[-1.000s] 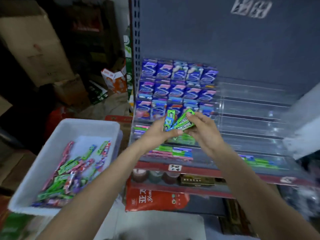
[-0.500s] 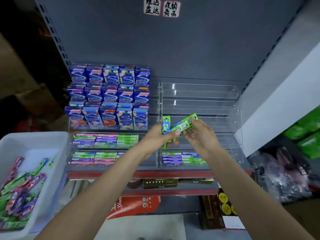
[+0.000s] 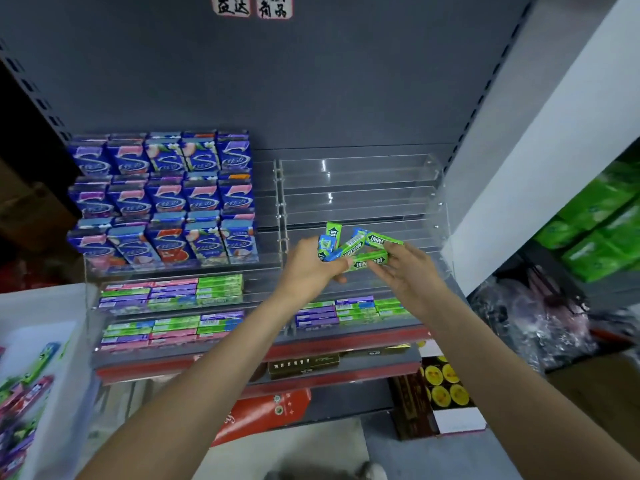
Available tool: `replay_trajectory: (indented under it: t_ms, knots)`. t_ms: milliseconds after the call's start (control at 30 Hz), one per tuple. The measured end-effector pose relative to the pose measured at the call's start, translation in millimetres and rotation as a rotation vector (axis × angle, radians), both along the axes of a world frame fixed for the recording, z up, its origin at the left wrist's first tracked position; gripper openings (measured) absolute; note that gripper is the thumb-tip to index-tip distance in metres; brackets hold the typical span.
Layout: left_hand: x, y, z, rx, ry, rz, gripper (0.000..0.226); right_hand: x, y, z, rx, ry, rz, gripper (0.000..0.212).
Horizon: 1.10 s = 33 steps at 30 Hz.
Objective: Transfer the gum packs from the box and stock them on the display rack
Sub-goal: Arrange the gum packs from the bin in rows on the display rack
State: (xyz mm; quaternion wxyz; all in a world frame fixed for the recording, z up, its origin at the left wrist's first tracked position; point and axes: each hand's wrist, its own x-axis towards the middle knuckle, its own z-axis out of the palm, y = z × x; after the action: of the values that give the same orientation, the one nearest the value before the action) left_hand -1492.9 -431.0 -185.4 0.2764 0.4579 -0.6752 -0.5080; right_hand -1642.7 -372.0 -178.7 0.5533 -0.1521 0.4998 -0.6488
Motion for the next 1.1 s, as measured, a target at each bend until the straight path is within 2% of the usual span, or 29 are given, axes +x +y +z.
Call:
replay_trajectory:
  t_ms: [200,433,767,933,1000,1100]
  knots:
    - [-31.9,23.3,-11.0,0.045,-0.031,0.122,0.015,-58.6,21.1,-7.1,0.052,0.094,0.043,0.010]
    - [-60.5,51.3,-18.1,0.097,0.058,0.271,0.018,-116.9,42.0,-30.8,-0.015,0.218,0.177,0.012]
    - [-64.2,56.8,-28.3,0.088,0.018,0.349,0.019,-138.5,35.9,-77.7,0.082,0.645,0.350,0.013]
    - [-64.0,57.6,-31.1,0.113,0.004,0.362,0.024,-130.5,33.2,-94.4,0.110,0.909,0.379,0.026]
    - [-64.4,57.5,-32.9,0.114,-0.005,0.358,0.026,-127.6,32.2,-99.4,0.106,1.050,0.402,0.023]
    - [-64.2,56.0,-34.9,0.114,-0.022,0.352,0.025,-124.8,31.1,-102.4,0.105,1.131,0.387,0.018]
